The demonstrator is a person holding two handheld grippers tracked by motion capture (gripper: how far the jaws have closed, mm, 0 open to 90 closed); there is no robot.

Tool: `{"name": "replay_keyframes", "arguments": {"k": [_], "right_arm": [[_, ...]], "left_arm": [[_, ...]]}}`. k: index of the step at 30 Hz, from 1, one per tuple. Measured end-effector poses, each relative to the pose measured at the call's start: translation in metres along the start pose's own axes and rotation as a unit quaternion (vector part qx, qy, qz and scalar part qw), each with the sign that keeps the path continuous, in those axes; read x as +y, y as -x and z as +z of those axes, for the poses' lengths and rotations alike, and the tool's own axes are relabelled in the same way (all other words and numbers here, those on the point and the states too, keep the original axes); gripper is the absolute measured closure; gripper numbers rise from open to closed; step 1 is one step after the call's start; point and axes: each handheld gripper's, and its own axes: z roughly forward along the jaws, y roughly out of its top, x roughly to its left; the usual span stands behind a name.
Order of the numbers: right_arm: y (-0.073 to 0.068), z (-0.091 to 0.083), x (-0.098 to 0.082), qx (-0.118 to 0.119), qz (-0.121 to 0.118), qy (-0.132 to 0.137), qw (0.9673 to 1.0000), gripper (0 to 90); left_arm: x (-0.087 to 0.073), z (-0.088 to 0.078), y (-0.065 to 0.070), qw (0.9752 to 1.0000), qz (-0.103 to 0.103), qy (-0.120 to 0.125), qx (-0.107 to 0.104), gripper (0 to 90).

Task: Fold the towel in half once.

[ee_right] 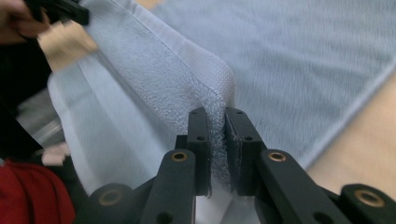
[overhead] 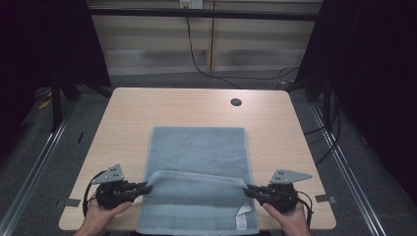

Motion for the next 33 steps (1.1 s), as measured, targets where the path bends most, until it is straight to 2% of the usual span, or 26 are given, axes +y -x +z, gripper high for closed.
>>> {"name": "replay_keyframes", "arguments": {"k": [2, 4, 5, 8, 11, 12, 17, 20, 24, 27, 31, 33], "right_arm": [[-0.008, -0.002, -0.01, 0.004, 0.003, -0.007, 1.0, 80.6], [-0.014, -0.004, -0.015, -0.007, -0.007, -0.019, 0.9998, 79.0], [-0.017, -0.006, -0.018, -0.005, -0.007, -0.021, 0.9998, 78.0], [-0.023, -0.009, -0.028, -0.007, -0.001, -0.026, 0.9996, 77.1], [-0.028, -0.015, -0.035, -0.002, -0.002, -0.026, 0.9997, 75.3], [-0.029, -0.017, -0.036, -0.004, -0.002, -0.023, 0.9997, 75.2], [-0.025, -0.022, -0.033, -0.007, 0.007, -0.003, 0.9999, 72.5], [-0.022, -0.02, -0.029, -0.019, -0.002, 0.0, 0.9998, 70.4], [-0.013, -0.019, -0.027, -0.024, 0.007, 0.004, 0.9997, 68.3], [-0.007, -0.015, -0.022, -0.02, 0.009, 0.005, 0.9997, 67.0], [0.006, 0.001, -0.008, -0.015, 0.004, 0.0, 0.9999, 64.2], [0.014, 0.011, 0.002, -0.009, 0.003, -0.002, 0.9999, 62.1]], "left_arm": [[-0.005, 0.0, 0.005, 0.9999, -0.002, -0.009, -0.008, 78.9], [-0.008, 0.0, 0.01, 0.9998, 0.005, -0.019, -0.007, 78.2], [-0.01, -0.001, 0.012, 0.9997, 0.008, -0.022, -0.008, 77.8], [-0.013, -0.007, 0.019, 0.9996, 0.021, -0.02, -0.005, 76.1], [-0.015, -0.009, 0.024, 0.9995, 0.022, -0.023, -0.003, 72.7], [-0.014, -0.011, 0.025, 0.9994, 0.026, -0.021, -0.006, 71.8], [-0.009, -0.022, 0.026, 0.9994, 0.015, 0.023, -0.019, 61.8], [-0.008, -0.022, 0.023, 0.9996, -0.001, 0.028, -0.006, 52.8], [-0.004, -0.018, 0.014, 0.9997, -0.009, 0.023, -0.002, 47.4], [0.002, -0.008, 0.003, 0.9997, -0.022, 0.01, -0.005, 44.8], [0.014, 0.01, -0.015, 0.9994, -0.034, -0.003, 0.0, 43.4], [0.022, 0.02, -0.023, 0.9995, -0.028, -0.012, 0.011, 42.9]]}}
